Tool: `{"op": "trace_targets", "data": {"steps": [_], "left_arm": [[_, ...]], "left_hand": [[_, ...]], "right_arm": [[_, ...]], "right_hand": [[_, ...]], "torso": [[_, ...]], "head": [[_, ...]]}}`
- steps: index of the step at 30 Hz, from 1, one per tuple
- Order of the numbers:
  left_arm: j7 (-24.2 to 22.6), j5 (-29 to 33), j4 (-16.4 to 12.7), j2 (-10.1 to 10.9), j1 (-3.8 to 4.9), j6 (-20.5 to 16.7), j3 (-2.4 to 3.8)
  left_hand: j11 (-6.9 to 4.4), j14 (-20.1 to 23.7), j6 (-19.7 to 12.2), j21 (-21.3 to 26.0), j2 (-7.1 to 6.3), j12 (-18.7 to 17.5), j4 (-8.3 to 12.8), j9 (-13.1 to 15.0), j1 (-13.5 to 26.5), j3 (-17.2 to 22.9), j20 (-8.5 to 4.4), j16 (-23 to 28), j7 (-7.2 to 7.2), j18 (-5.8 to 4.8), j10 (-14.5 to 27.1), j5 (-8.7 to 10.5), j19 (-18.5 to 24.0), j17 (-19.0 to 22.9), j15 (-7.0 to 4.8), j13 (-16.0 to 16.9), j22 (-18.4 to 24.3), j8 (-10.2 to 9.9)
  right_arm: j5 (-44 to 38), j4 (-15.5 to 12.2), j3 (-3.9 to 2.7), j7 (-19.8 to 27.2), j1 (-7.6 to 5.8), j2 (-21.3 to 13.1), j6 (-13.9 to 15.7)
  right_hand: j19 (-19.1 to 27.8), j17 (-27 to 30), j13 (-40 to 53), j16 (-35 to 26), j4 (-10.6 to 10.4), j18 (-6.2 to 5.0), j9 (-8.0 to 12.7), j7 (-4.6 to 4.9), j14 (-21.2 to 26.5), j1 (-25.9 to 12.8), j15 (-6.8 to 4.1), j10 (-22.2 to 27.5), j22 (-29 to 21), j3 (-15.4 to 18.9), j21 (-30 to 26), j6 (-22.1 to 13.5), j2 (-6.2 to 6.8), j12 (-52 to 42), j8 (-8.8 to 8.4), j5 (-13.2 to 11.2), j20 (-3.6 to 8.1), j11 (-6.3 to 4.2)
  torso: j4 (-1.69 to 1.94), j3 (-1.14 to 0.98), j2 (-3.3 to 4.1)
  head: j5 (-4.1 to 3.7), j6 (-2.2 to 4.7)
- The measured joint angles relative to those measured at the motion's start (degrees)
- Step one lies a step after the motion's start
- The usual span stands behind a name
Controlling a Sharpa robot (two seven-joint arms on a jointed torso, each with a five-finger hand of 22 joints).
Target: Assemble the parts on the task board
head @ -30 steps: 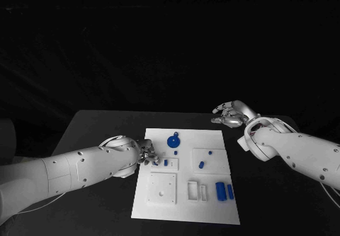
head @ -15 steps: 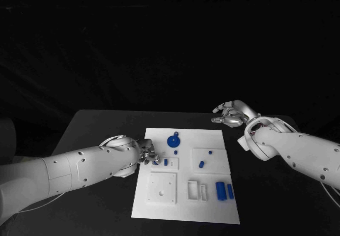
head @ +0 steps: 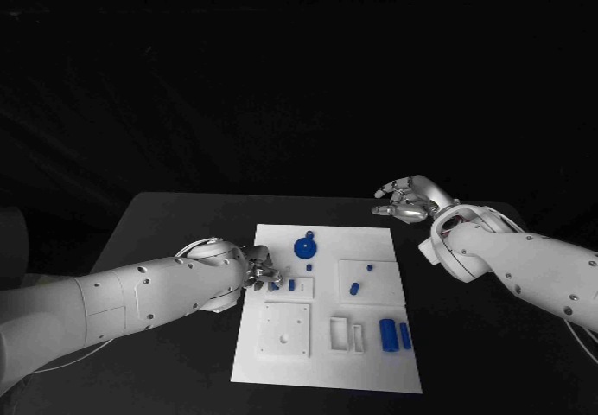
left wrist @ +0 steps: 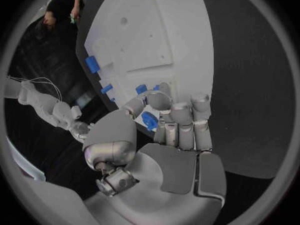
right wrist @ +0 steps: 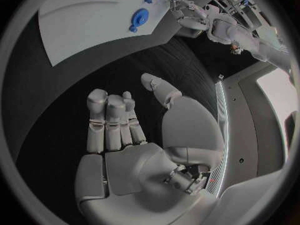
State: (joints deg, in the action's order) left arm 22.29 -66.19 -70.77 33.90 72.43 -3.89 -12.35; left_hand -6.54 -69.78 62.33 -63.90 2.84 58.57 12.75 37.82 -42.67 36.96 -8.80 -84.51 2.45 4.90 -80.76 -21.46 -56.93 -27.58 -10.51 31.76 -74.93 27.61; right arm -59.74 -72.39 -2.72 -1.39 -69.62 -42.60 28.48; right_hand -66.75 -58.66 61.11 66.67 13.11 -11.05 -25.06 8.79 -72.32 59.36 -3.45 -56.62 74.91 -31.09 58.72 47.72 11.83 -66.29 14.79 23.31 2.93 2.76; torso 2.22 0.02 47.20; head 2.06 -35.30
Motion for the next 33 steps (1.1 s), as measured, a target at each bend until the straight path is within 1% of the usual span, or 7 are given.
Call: {"op": "trace_targets", "data": {"steps": [1, 7, 12, 17, 24, 26, 33], "left_arm": [[0.0, 0.0, 0.0, 0.0, -0.01, 0.1, 0.0], [0.0, 0.0, 0.0, 0.0, -0.01, 0.4, 0.0], [0.0, -0.1, -0.1, 0.1, -0.01, 0.6, 0.02], [-0.1, -0.5, -0.1, 0.1, -0.04, 0.6, 0.03], [-0.2, -1.4, -0.1, 0.1, -0.06, 0.8, 0.05], [-0.3, -1.9, -0.1, 0.1, -0.06, 0.9, 0.05], [-0.4, -3.8, -0.1, 0.1, -0.07, 1.2, 0.07]], "left_hand": [[0.0, -0.1, 0.0, 0.0, 0.21, 0.0, 0.0, -0.1, 0.2, 0.0, 0.0, 0.0, -0.02, 0.0, 0.0, 0.0, 0.0, 0.0, -0.09, 0.0, 0.0, 0.0], [0.0, -0.3, 0.5, 0.0, 0.38, 0.2, 0.3, -1.2, 0.8, 0.3, 0.0, 0.0, -0.3, 0.0, 0.0, -0.04, 0.0, -0.1, -0.3, 0.0, 0.0, 0.1], [0.0, -0.3, 0.5, -0.2, 0.91, 0.2, 0.9, -1.3, 1.3, 0.9, 0.0, -0.2, -0.3, 0.0, 0.0, -1.24, 0.0, -0.1, -0.3, 0.0, 0.0, 0.1], [0.0, -0.3, 0.7, -0.2, 0.9, 0.2, 0.9, -1.6, 1.3, 0.9, 0.0, -0.2, -0.4, 0.0, 0.0, -1.82, 0.0, -0.1, -0.29, 0.0, 0.0, 0.3], [0.0, -0.4, 1.0, -0.2, 0.06, 0.2, 1.0, -1.7, 0.5, 0.8, 0.0, -0.2, -0.43, 0.0, 0.0, -1.88, 0.0, -0.1, -0.36, 0.0, 0.0, 0.5], [0.0, -0.5, 1.1, -0.2, -0.13, 0.2, 1.0, -1.7, 0.3, 0.8, 0.0, -0.2, -0.43, 0.0, 0.0, -1.7, 0.0, -0.1, -0.31, 0.0, 0.0, 0.5], [0.0, -0.6, 1.6, -0.2, -0.43, 0.2, 1.0, -1.8, 0.0, 0.8, 0.0, -0.2, -0.62, -0.01, 0.0, -1.32, 0.0, -0.1, -0.38, 0.0, 0.0, 0.6]], "right_arm": [[0.0, 0.0, 0.0, 0.0, 0.0, 0.0, 0.0], [0.0, 0.0, 0.0, 0.0, 0.0, 0.0, 0.0], [0.0, 0.0, 0.0, 0.0, 0.0, 0.0, 0.0], [0.0, 0.0, 0.0, 0.0, 0.0, 0.0, 0.0], [0.0, 0.1, 0.0, 0.0, 0.0, 0.0, 0.0], [0.0, 0.1, 0.0, 0.0, 0.01, 0.0, 0.0], [0.0, 0.1, 0.0, 0.0, 0.01, 0.0, 0.0]], "right_hand": [[0.0, 0.0, 0.0, 0.0, 0.0, 0.01, 0.0, 0.0, 0.0, 0.0, 0.0, 0.0, 0.0, 0.0, 0.0, 0.0, 0.0, 0.0, 0.0, 0.0, 0.0, 0.0], [0.0, 0.0, 0.0, 0.0, 0.0, 0.01, 0.0, 0.0, 0.0, 0.0, 0.0, 0.0, 0.0, 0.0, 0.0, 0.0, 0.0, 0.0, 0.0, 0.0, 0.0, 0.0], [0.0, 0.0, 0.0, 0.0, 0.0, 0.0, 0.0, 0.0, 0.0, 0.0, 0.0, 0.0, 0.0, 0.0, 0.0, 0.0, 0.0, 0.0, 0.0, 0.2, 0.0, 0.0], [0.0, 0.0, 0.0, 0.0, 0.0, 0.0, 0.0, 0.0, 0.0, 0.0, 0.0, 0.0, 0.0, 0.0, 0.0, 0.0, 0.0, 0.0, 0.0, 0.2, -0.01, 0.0], [0.0, 0.0, 0.0, 0.0, 0.0, 0.0, 0.0, -0.01, 0.0, -0.2, 0.0, 0.0, 0.0, 0.0, 0.0, 0.0, -0.17, 0.0, 0.0, 0.5, -0.01, 0.0], [0.0, 0.0, -0.1, 0.0, 0.0, 0.01, 0.0, -0.04, 0.0, -0.2, 0.0, 0.0, 0.0, 0.0, 0.0, 0.0, -0.23, 0.0, 0.0, 0.5, -0.01, 0.0], [0.0, 0.0, -0.1, 0.0, 0.0, 0.0, 0.0, -0.09, 0.0, -0.2, 0.0, 0.0, 0.0, 0.0, 0.0, -0.1, -0.23, -0.2, 0.0, 0.5, -0.02, 0.0]], "torso": [[0.0, 0.01, 0.0], [0.0, 0.03, 0.0], [0.03, 0.05, 0.0], [0.03, 0.06, 0.0], [0.0, 0.05, 0.01], [0.0, 0.05, 0.02], [0.0, 0.05, 0.02]], "head": [[0.0, -0.01], [0.0, -0.05], [0.0, -0.05], [-0.02, 0.04], [0.0, 0.06], [0.0, -0.03], [-0.05, -0.07]]}}
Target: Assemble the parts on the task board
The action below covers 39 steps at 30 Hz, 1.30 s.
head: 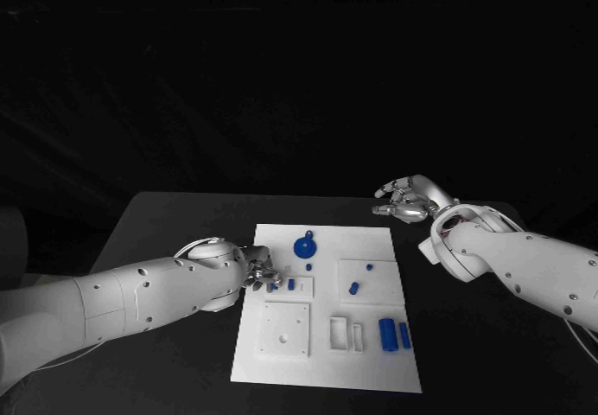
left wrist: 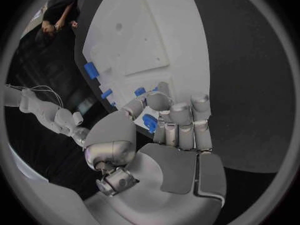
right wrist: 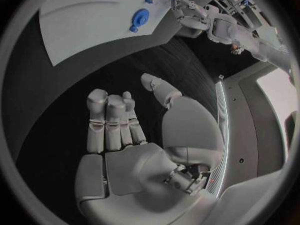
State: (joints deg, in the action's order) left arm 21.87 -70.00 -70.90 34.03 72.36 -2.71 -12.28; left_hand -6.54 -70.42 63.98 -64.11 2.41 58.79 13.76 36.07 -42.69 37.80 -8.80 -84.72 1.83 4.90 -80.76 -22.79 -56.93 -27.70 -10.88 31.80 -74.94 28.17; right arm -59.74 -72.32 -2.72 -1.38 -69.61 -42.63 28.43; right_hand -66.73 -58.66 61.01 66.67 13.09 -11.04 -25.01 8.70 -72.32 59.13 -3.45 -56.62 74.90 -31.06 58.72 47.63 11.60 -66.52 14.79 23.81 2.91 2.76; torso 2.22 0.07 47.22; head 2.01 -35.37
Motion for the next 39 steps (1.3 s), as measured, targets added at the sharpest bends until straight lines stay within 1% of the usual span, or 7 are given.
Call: {"op": "trace_targets", "data": {"steps": [23, 25, 27, 29, 33, 35, 39], "left_arm": [[-0.2, -1.8, 0.0, -0.1, -0.03, 0.7, 0.01], [-0.2, -1.5, 0.1, -0.1, -0.03, 0.7, 0.0], [-0.2, -1.3, 0.2, -0.2, -0.04, 0.8, -0.02], [-0.2, -1.1, 0.4, -0.2, -0.06, 0.8, -0.04], [-0.1, -0.8, 0.7, -0.3, -0.11, 0.9, -0.08], [-0.1, -0.7, 0.9, -0.3, -0.23, 1.0, -0.2], [0.0, -0.6, 1.0, -0.4, -0.32, 1.0, -0.21]], "left_hand": [[-0.03, -0.4, 0.7, -0.2, -0.22, 0.2, -0.1, -0.2, -0.2, 0.2, -0.09, 0.0, -0.33, 0.01, 0.0, 0.47, -0.3, 0.0, -0.41, 0.0, 0.0, 0.4], [-0.04, -0.4, 0.7, -0.2, 0.06, 0.2, -0.3, -0.2, 0.1, 0.3, -0.09, 0.0, -0.33, 0.0, 0.0, 1.99, -0.3, 0.0, -0.41, 0.0, 0.0, 0.4], [-0.04, -0.4, 0.7, -0.2, 0.38, 0.2, -1.0, -0.3, 0.4, 0.3, -0.09, 0.0, -0.33, 0.0, 0.0, 4.8, -0.3, 0.0, -0.41, 0.0, 0.0, 0.7], [-0.13, -0.5, 1.0, -0.2, 0.53, 0.2, -2.6, -0.3, 0.6, 0.0, -0.09, 0.0, -0.58, 0.0, -0.1, 7.73, -0.3, 0.0, -0.57, 0.0, 0.0, 0.9], [-0.35, -0.8, 2.0, -0.2, -0.43, 0.2, -4.8, -1.1, 2.5, -0.3, -0.09, 0.0, -1.56, 0.01, -0.4, 11.69, -0.3, -0.1, -0.85, 0.0, 0.0, 1.0], [-0.64, -0.8, 4.1, -0.2, -0.97, 0.2, -5.2, -1.8, 3.5, -0.4, -0.09, 0.0, -3.01, 0.0, 0.0, 12.9, -0.3, -0.1, -0.87, 0.0, 0.0, 0.6], [-0.68, -0.8, 4.0, -0.2, -2.12, 0.2, -5.7, -1.2, 3.8, -0.3, -0.09, 0.0, -2.95, 0.0, 0.0, 13.97, -0.3, -0.2, -0.87, 0.0, 0.0, 1.0]], "right_arm": [[0.0, 0.0, 0.0, 0.0, 0.03, 0.0, 0.0], [0.0, 0.0, 0.0, 0.0, 0.03, 0.0, -0.1], [0.0, 0.0, 0.0, 0.0, 0.03, 0.0, -0.1], [0.0, 0.0, 0.0, 0.0, 0.03, 0.0, -0.1], [0.0, 0.0, 0.0, 0.0, 0.03, 0.0, -0.1], [0.0, -0.1, 0.0, 0.0, 0.03, 0.0, -0.1], [0.0, -0.1, 0.0, 0.0, 0.03, 0.0, -0.1]], "right_hand": [[0.1, 0.0, 0.0, 0.0, -0.1, 0.0, 0.0, -0.02, 0.0, -0.2, 0.0, 0.0, 0.0, 0.1, 0.0, 0.0, 0.24, 0.0, 0.0, 0.6, -0.08, 0.0], [0.1, 0.0, 0.0, 0.0, -0.1, 0.0, 0.0, -0.1, 0.0, -0.2, 0.0, 0.0, 0.0, 0.1, 0.0, -0.1, 0.24, 0.0, 0.0, 0.6, -0.09, 0.0], [0.1, 0.0, -0.1, 0.0, -0.1, 0.0, 0.0, -0.08, 0.0, -0.2, 0.0, 0.0, 0.0, 0.1, 0.0, -0.1, 0.24, 0.0, 0.0, 0.6, -0.09, 0.0], [0.1, 0.0, -0.1, 0.0, -0.1, 0.0, 0.0, -0.03, 0.0, -0.2, 0.0, 0.0, 0.0, 0.1, 0.0, -0.2, 0.24, 0.0, 0.0, 0.6, -0.09, 0.0], [0.1, 0.0, -0.1, 0.0, -0.1, 0.0, 0.0, 0.11, 0.0, -0.2, 0.0, 0.0, 0.0, 0.1, 0.0, -0.1, 0.24, 0.0, 0.0, 0.6, -0.09, 0.0], [0.1, 0.0, -0.1, 0.0, -0.1, 0.0, 0.0, 0.14, 0.0, -0.2, 0.0, 0.0, 0.0, 0.1, 0.0, -0.1, 0.24, 0.0, 0.0, 0.6, -0.09, 0.0], [0.1, 0.0, -0.1, 0.0, -0.1, 0.0, 0.0, 0.17, 0.0, -0.2, 0.0, 0.0, 0.0, 0.1, 0.0, -0.1, 0.24, 0.0, 0.0, 0.6, -0.1, 0.0]], "torso": [[0.0, -0.04, 0.0], [0.0, -0.07, -0.01], [0.0, -0.06, -0.01], [0.0, -0.06, -0.01], [0.0, -0.09, -0.01], [-0.01, -0.1, 0.0], [-0.03, -0.1, -0.01]], "head": [[-0.02, -0.02], [0.02, -0.01], [0.06, -0.01], [0.09, -0.01], [0.1, -0.05], [0.09, -0.06], [0.1, -0.07]]}}
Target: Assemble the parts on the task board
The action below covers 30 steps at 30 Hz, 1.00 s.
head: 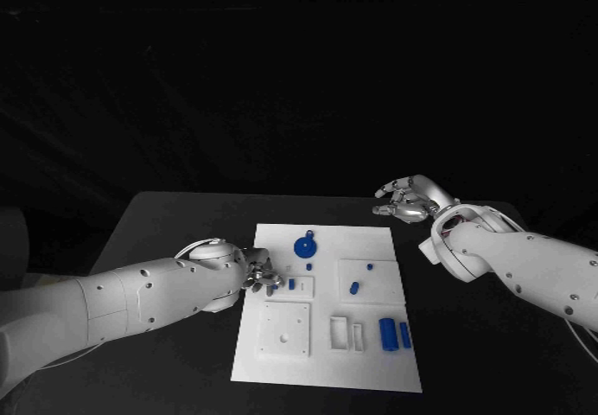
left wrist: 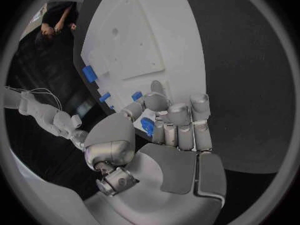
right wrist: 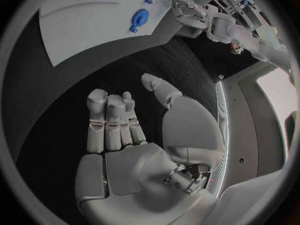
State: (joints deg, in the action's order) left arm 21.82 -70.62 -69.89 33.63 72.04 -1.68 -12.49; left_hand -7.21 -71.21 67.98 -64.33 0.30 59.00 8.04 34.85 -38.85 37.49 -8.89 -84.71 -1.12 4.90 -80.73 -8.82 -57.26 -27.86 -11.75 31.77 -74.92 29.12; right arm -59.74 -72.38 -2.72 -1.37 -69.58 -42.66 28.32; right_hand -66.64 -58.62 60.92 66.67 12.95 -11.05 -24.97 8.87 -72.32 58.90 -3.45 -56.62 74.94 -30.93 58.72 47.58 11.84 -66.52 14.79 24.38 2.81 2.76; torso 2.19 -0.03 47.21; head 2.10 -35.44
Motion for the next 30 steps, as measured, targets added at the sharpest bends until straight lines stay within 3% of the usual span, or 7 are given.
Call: {"op": "trace_targets", "data": {"steps": [2, 11, 15, 17, 23, 26, 30], "left_arm": [[0.0, 0.0, 0.1, 0.0, -0.05, 0.1, -0.05], [0.1, 0.2, 0.2, -0.1, -0.11, 0.3, -0.07], [0.1, 0.2, 0.3, 0.0, -0.16, 0.3, -0.07], [0.2, 0.3, 0.3, 0.2, -0.17, 0.2, -0.07], [0.2, 0.5, 0.4, 1.2, -0.27, -0.6, 0.27], [0.2, 0.9, 0.4, 1.6, -0.57, -2.3, 1.29], [0.2, 3.0, 0.5, 1.7, -0.5, -4.5, 2.58]], "left_hand": [[-0.63, 0.0, 0.3, 0.0, -0.31, 0.0, -0.1, 0.0, 0.3, 0.0, 0.0, 0.0, 0.28, 0.0, 0.7, 0.21, 0.0, 0.0, -0.01, 0.0, 0.0, -0.3], [-0.45, 0.0, 0.1, 0.0, -0.92, 0.2, -0.7, -0.1, 0.1, 0.1, 0.0, 0.0, 0.04, 0.0, 0.5, 2.68, 0.0, -0.1, 0.0, 0.0, 0.0, 0.0], [-0.45, 0.2, 0.2, 0.0, -2.08, 0.2, -1.3, -0.1, 0.6, 0.1, 0.0, 0.0, -0.04, 0.0, 0.5, 3.74, 0.0, 0.0, -0.18, -0.1, 0.0, 0.2], [-0.46, 0.2, 0.2, 0.0, -4.13, 0.2, -2.2, -0.2, 1.3, -0.5, 0.0, 0.0, 0.0, 0.0, 0.5, 5.58, 0.0, -0.1, -0.18, -0.1, 0.0, 0.4], [-0.26, 0.3, -1.1, 0.0, -7.79, 0.2, -3.8, -0.2, 4.1, -3.1, 0.0, 0.0, 0.36, 0.01, 0.7, 5.9, 0.0, -0.1, -0.28, -0.1, 0.0, 0.4], [0.28, 1.2, -2.8, 0.5, -10.09, -0.1, -4.3, -0.5, 3.8, -3.3, 0.1, 0.5, 0.69, 0.0, 1.2, 5.89, 0.8, 0.0, -0.4, -0.4, 0.0, -0.2], [2.18, 2.6, -8.7, 1.5, -14.0, -1.9, -7.2, -1.4, 2.7, -1.5, 0.59, 2.2, 2.69, 0.0, 1.5, 5.89, 1.3, 0.9, 0.77, -1.4, 0.2, -2.8]], "right_arm": [[0.0, 0.0, 0.0, 0.0, 0.0, 0.0, 0.0], [0.0, 0.0, 0.0, 0.0, 0.0, 0.0, 0.0], [0.0, 0.0, 0.0, 0.0, 0.0, 0.0, -0.1], [0.0, 0.0, 0.0, 0.0, 0.0, 0.0, -0.1], [0.0, 0.1, 0.0, 0.0, 0.0, -0.1, -0.1], [0.0, 0.1, 0.0, 0.0, 0.0, -0.1, -0.1], [0.0, 0.1, 0.0, 0.0, 0.01, -0.1, -0.1]], "right_hand": [[0.0, 0.0, 0.0, 0.0, 0.0, 0.0, 0.0, 0.01, 0.0, 0.0, 0.0, 0.0, 0.0, 0.0, 0.0, 0.0, 0.0, 0.0, 0.0, 0.0, 0.0, 0.0], [0.0, 0.0, 0.0, 0.0, 0.0, 0.0, 0.0, 0.03, 0.0, 0.0, 0.0, 0.0, 0.0, 0.0, 0.0, 0.0, 0.0, 0.0, 0.0, 0.0, 0.0, 0.0], [0.0, 0.0, 0.0, 0.0, 0.0, 0.0, 0.0, 0.04, 0.0, 0.0, 0.0, 0.0, 0.0, 0.0, 0.0, 0.0, 0.0, 0.0, 0.0, 0.0, -0.01, 0.0], [0.0, 0.0, 0.0, 0.0, 0.0, 0.0, 0.0, 0.04, 0.0, 0.0, 0.0, 0.0, 0.0, 0.0, 0.0, -0.1, 0.0, 0.0, 0.0, 0.0, -0.01, 0.0], [0.0, 0.0, 0.0, 0.0, 0.0, 0.0, 0.0, 0.0, 0.0, 0.0, 0.0, 0.0, 0.0, 0.0, 0.0, -0.1, 0.0, 0.0, 0.0, 0.0, 0.0, 0.0], [-0.1, 0.0, -0.1, 0.0, 0.0, 0.0, 0.0, 0.0, 0.0, 0.0, 0.0, 0.0, 0.0, 0.0, 0.0, -0.1, 0.0, 0.0, 0.0, 0.0, 0.12, 0.0], [-0.1, 0.0, -0.1, 0.0, 0.0, 0.0, 0.0, 0.0, 0.0, 0.0, 0.0, 0.0, 0.0, 0.0, 0.0, -0.1, 0.0, 0.0, 0.0, 0.0, 0.12, 0.0]], "torso": [[0.0, 0.0, 0.0], [0.01, 0.04, -0.02], [0.01, 0.06, -0.03], [0.02, 0.08, -0.03], [0.02, 0.1, -0.03], [0.02, 0.11, -0.03], [0.02, 0.11, -0.03]], "head": [[0.0, 0.01], [-0.03, 0.11], [-0.07, 0.11], [-0.1, 0.11], [-0.14, 0.29], [-0.19, 0.36], [-0.26, 0.46]]}}
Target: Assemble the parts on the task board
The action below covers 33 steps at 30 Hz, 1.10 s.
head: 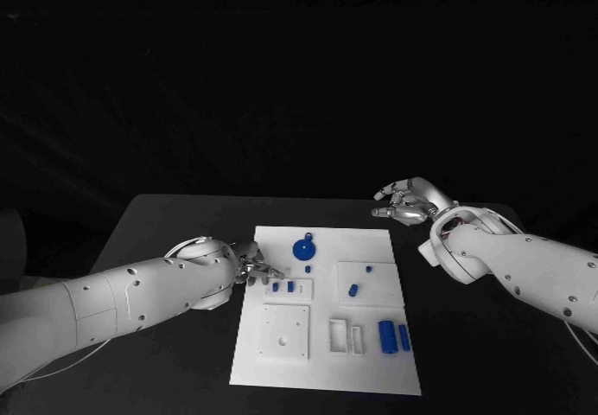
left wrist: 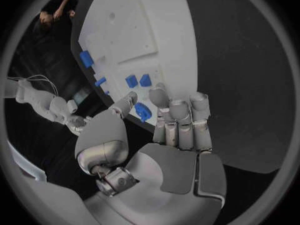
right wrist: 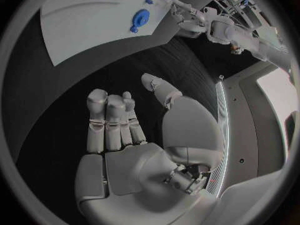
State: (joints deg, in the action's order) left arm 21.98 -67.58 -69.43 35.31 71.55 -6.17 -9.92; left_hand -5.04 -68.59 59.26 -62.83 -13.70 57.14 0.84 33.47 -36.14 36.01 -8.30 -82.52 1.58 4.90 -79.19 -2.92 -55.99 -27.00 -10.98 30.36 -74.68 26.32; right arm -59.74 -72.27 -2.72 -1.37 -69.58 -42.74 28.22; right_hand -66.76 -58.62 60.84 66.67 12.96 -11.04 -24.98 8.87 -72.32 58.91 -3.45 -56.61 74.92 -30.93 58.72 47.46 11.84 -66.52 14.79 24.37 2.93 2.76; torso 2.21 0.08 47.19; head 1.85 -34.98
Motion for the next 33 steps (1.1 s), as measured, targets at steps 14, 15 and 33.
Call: {"op": "trace_targets", "data": {"steps": [14, 15, 33], "left_arm": [[-0.3, 5.5, 0.4, 0.9, 0.04, -3.2, 1.27], [-0.6, 5.7, 0.4, 0.9, 0.04, -3.6, 1.27], [-22.6, -0.5, -0.7, -1.8, 0.03, -16.9, 1.14]], "left_hand": [[1.54, 0.6, -5.6, 0.6, -2.21, -1.0, -0.7, -0.3, 0.1, -1.7, 0.2, 0.8, 1.78, 0.0, 0.3, 0.0, 0.8, 0.4, 1.26, -0.4, 0.3, -2.1], [1.54, 0.6, -5.6, 0.6, -2.18, -1.0, -0.8, -0.2, 0.0, -1.8, 0.3, 0.9, 1.78, 0.0, 0.3, 0.0, 0.9, 0.5, 1.26, -0.5, 0.3, -2.1], [9.8, 14.2, -8.3, 12.1, 2.43, -28.8, 15.7, -1.5, -34.1, 1.8, 4.0, 16.6, 6.25, -3.36, 19.8, -6.76, 14.2, 7.8, 9.94, -14.2, 3.5, -3.6]], "right_arm": [[0.0, 0.0, 0.0, 0.0, 0.02, -0.1, -0.1], [0.0, 0.0, 0.0, 0.0, 0.02, -0.1, -0.1], [0.1, 0.3, 0.0, 0.1, 0.09, 0.0, -0.3]], "right_hand": [[0.0, 0.0, 0.0, 0.0, -0.2, -0.01, 0.0, -0.01, 0.0, 0.0, 0.0, 0.2, 0.0, 0.2, 0.0, 0.0, 0.0, 0.0, 0.0, 0.0, 0.0, 0.22], [0.0, 0.0, 0.0, 0.0, -0.2, -0.01, 0.0, -0.01, 0.0, 0.0, 0.0, 0.2, 0.0, 0.2, 0.0, 0.0, 0.0, 0.0, 0.0, 0.0, -0.01, 0.21], [0.0, 0.0, 0.0, 0.0, -0.2, 0.0, 0.0, -0.1, 0.0, 0.0, 0.0, 0.2, 0.0, 0.2, 0.0, -0.1, 0.0, 0.0, 0.0, 0.0, -0.03, 0.21]], "torso": [[0.02, -0.07, -0.02], [0.01, -0.07, -0.02], [-0.03, -0.06, 0.08]], "head": [[0.0, 0.34], [-0.01, 0.37], [-0.49, 0.88]]}}
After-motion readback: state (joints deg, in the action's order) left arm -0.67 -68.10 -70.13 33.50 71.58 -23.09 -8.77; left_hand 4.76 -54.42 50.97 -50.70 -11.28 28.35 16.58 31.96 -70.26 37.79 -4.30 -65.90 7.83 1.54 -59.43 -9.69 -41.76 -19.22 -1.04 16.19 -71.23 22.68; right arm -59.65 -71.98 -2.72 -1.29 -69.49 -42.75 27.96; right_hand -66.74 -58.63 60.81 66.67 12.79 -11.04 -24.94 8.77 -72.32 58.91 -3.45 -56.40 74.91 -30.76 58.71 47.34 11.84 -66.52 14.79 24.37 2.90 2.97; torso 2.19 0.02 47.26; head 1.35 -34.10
